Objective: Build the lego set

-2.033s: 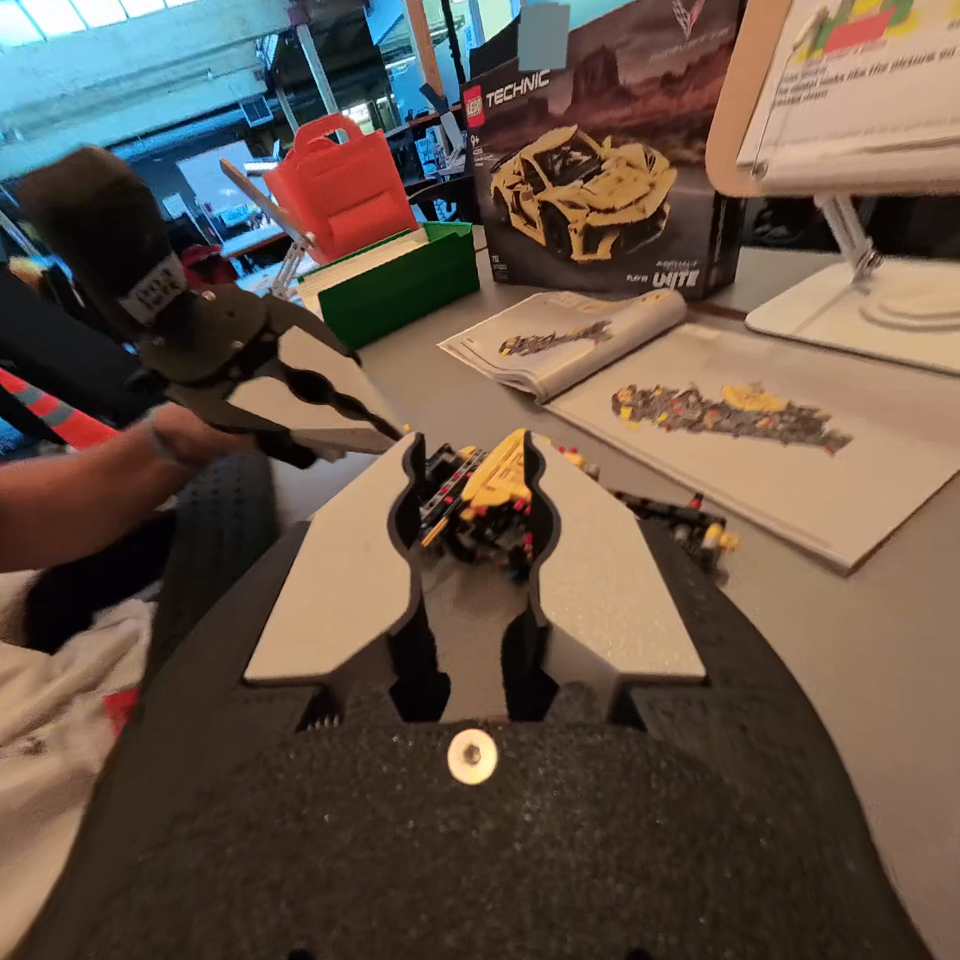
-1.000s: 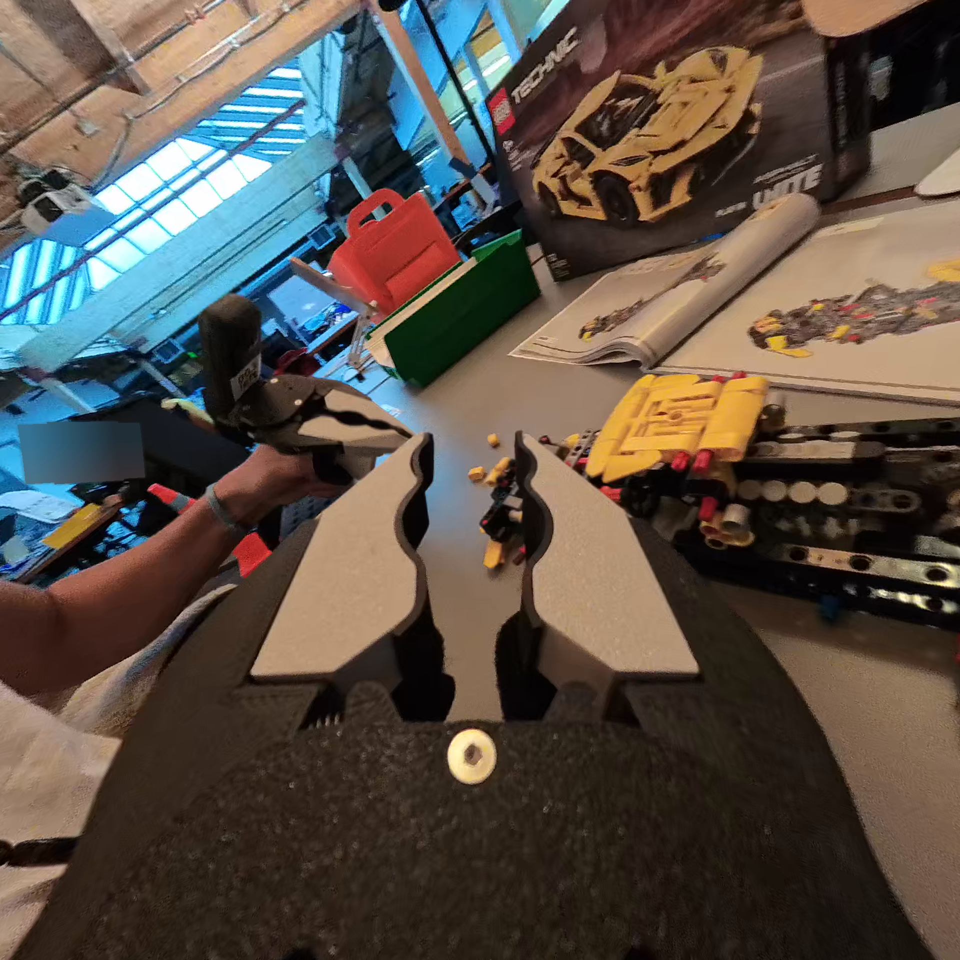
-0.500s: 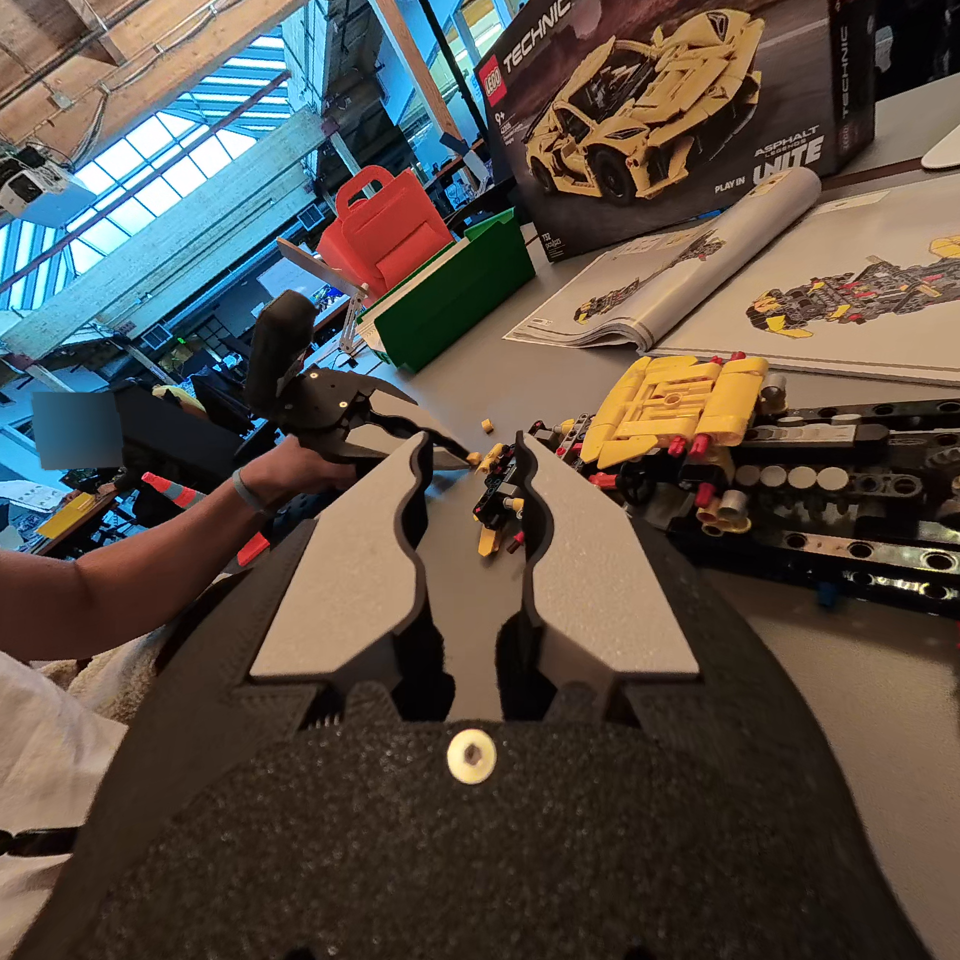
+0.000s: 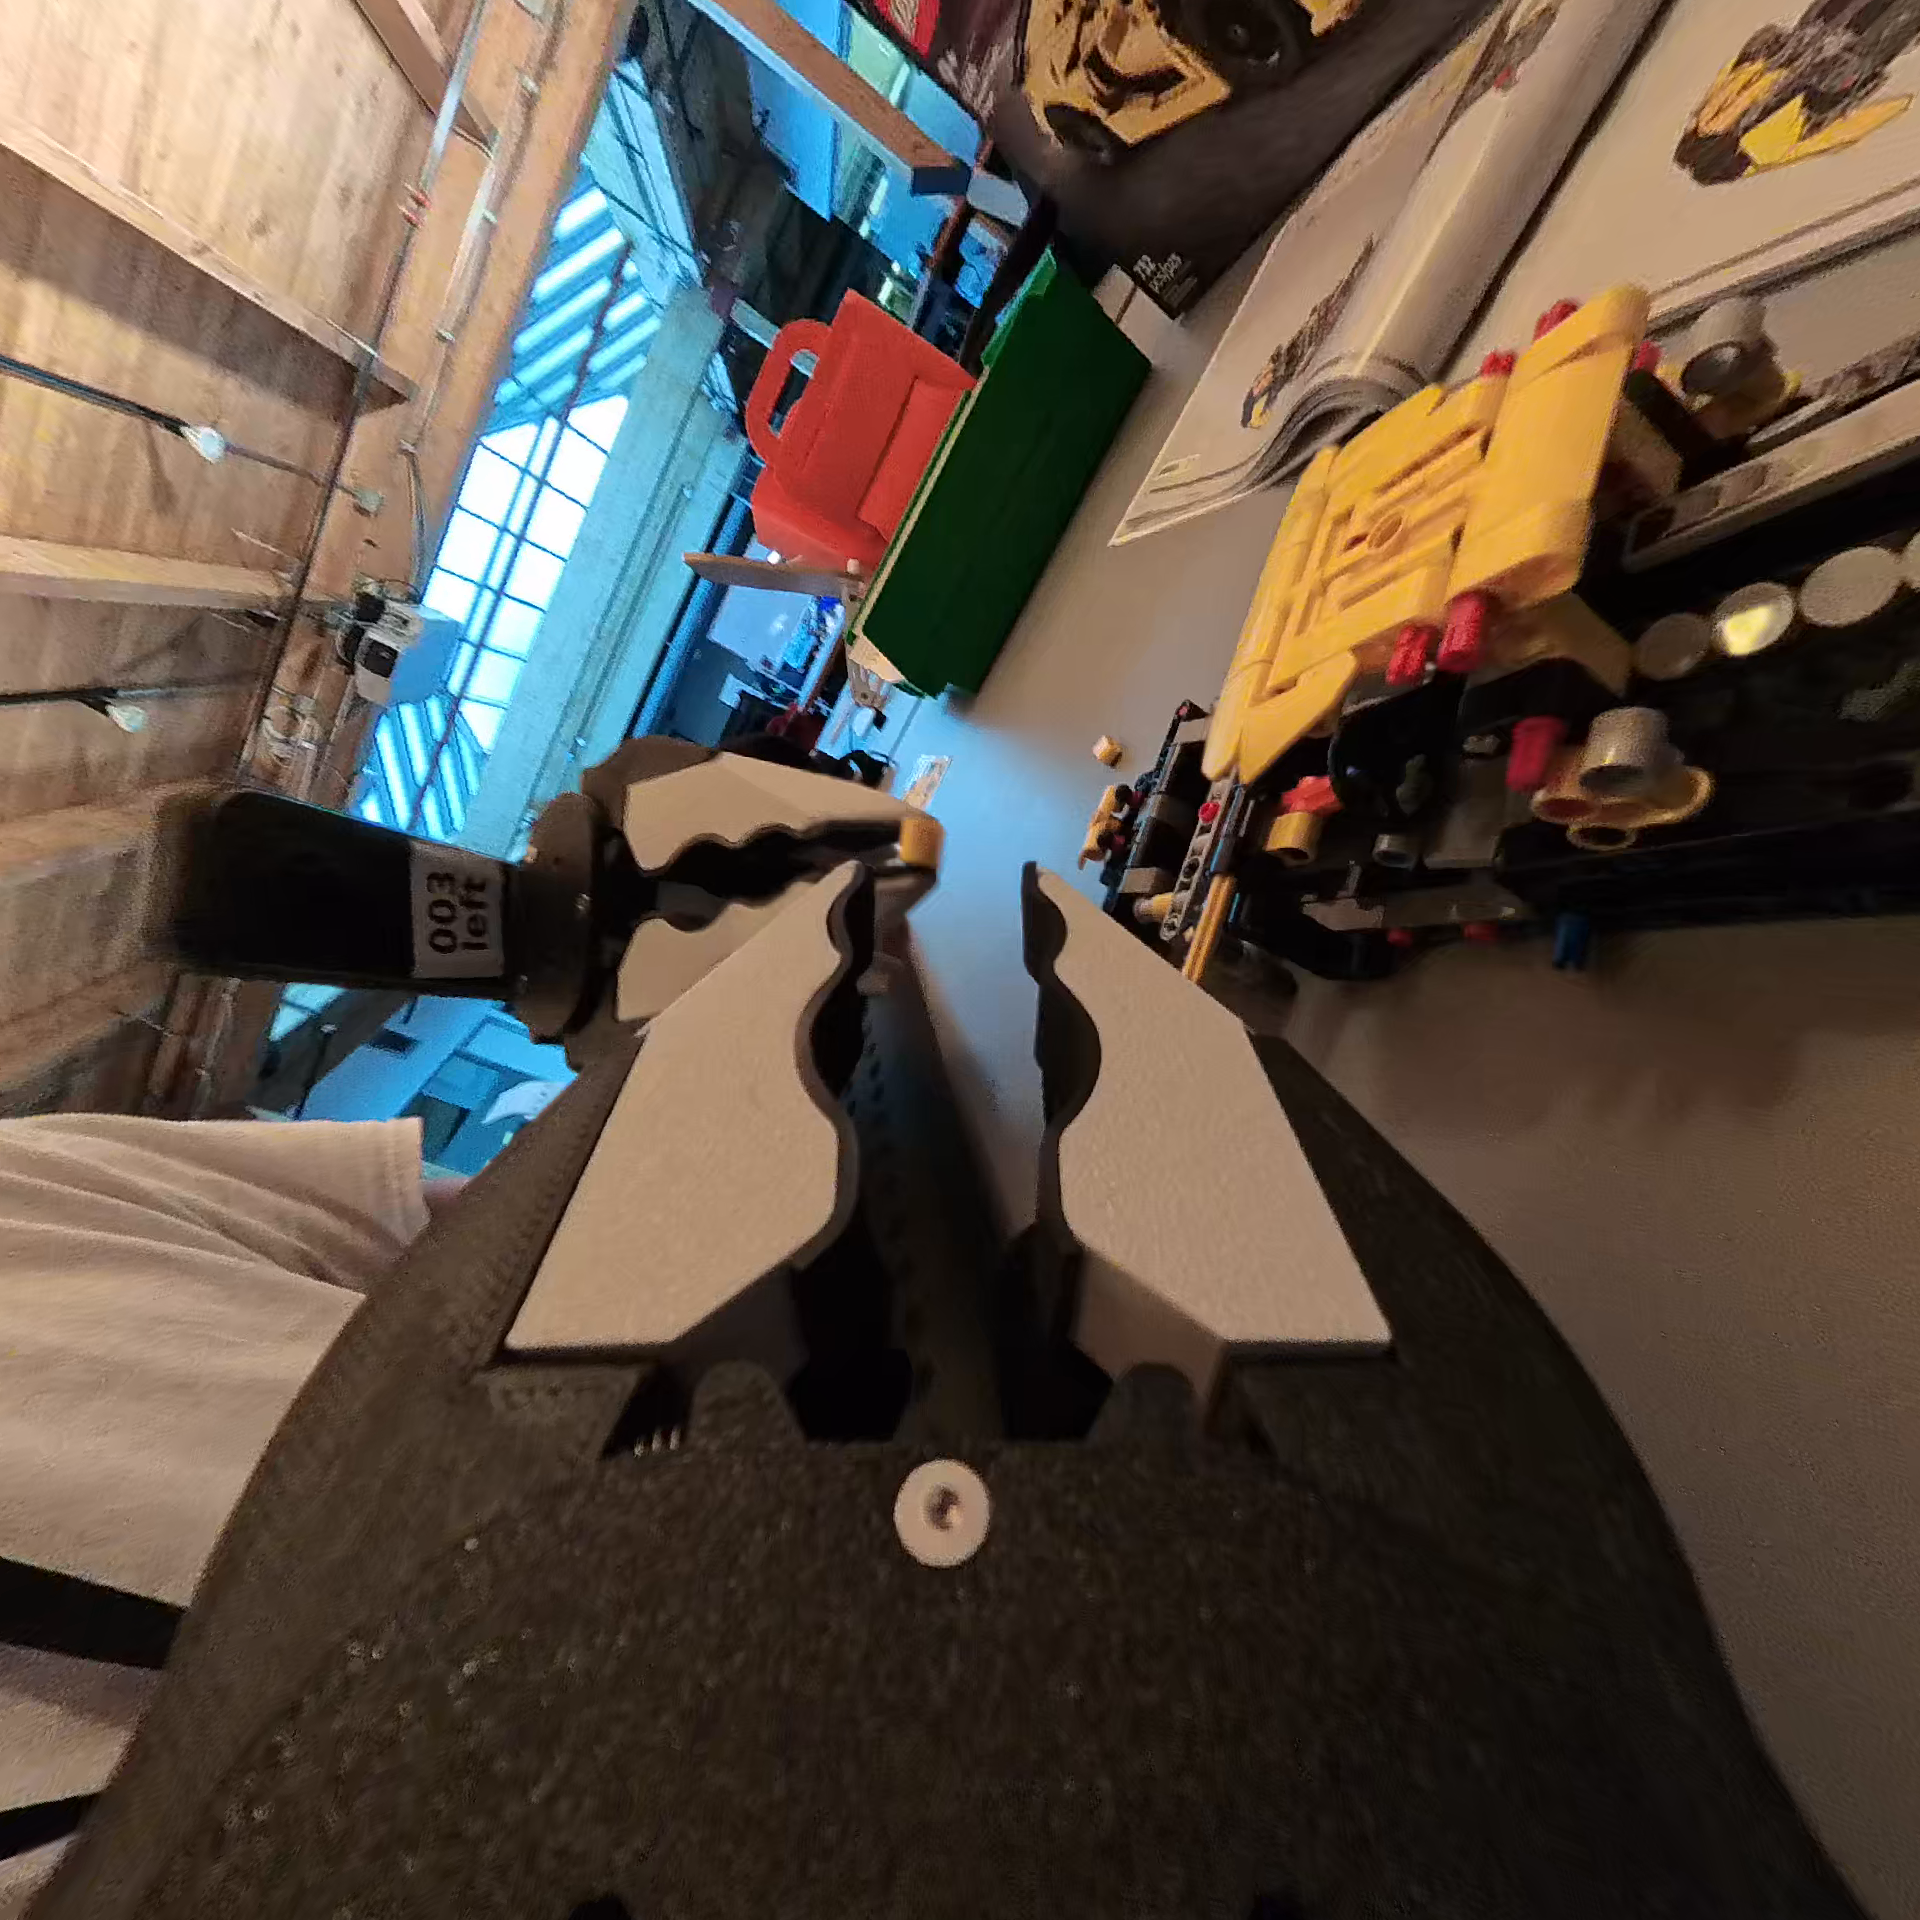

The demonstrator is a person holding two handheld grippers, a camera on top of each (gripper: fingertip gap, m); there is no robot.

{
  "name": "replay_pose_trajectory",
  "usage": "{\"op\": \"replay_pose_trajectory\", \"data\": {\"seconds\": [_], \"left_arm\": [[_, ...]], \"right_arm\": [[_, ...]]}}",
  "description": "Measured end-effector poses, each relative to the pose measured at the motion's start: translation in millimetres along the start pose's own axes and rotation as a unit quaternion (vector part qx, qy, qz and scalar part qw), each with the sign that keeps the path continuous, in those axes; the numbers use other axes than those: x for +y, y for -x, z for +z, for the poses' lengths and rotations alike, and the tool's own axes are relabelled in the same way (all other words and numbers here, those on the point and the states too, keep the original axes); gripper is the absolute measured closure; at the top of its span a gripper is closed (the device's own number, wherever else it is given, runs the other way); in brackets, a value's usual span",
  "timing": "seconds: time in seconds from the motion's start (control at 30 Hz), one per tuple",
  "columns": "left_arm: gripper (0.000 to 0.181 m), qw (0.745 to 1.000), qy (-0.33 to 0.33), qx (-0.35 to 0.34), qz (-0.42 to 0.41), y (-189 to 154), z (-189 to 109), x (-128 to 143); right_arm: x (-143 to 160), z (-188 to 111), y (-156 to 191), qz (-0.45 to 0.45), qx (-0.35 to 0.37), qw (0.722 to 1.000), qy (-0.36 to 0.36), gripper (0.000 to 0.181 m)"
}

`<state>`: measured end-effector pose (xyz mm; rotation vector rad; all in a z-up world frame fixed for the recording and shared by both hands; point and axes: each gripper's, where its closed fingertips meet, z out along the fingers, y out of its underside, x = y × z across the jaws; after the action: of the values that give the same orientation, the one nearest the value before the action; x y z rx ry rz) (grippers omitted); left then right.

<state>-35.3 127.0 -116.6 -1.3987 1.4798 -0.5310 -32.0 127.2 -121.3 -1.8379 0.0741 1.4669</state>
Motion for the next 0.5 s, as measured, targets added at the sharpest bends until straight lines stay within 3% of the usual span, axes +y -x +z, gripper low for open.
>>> {"op": "replay_pose_trajectory", "data": {"seconds": [0.13, 0.23, 0.43, 0.5], "left_arm": [[0.174, 1.0, -0.005, 0.007, -0.003, -9, 15, -5], [0.174, 1.0, 0.003, 0.006, 0.005, -12, 21, -6], [0.173, 1.0, 0.005, -0.004, 0.025, -12, 29, -6], [0.16, 0.999, 0.004, -0.018, 0.035, -1, 31, -7]], "right_arm": [[-7, -9, -7, -0.009, 0.017, 1.0, -0.006, 0.157], [-7, -13, -8, -0.015, 0.018, 1.0, 0.001, 0.174], [-12, -23, -17, -0.004, 0.028, 0.999, 0.014, 0.175], [-27, -37, -32, 0.008, 0.048, 0.999, 0.004, 0.175]]}}
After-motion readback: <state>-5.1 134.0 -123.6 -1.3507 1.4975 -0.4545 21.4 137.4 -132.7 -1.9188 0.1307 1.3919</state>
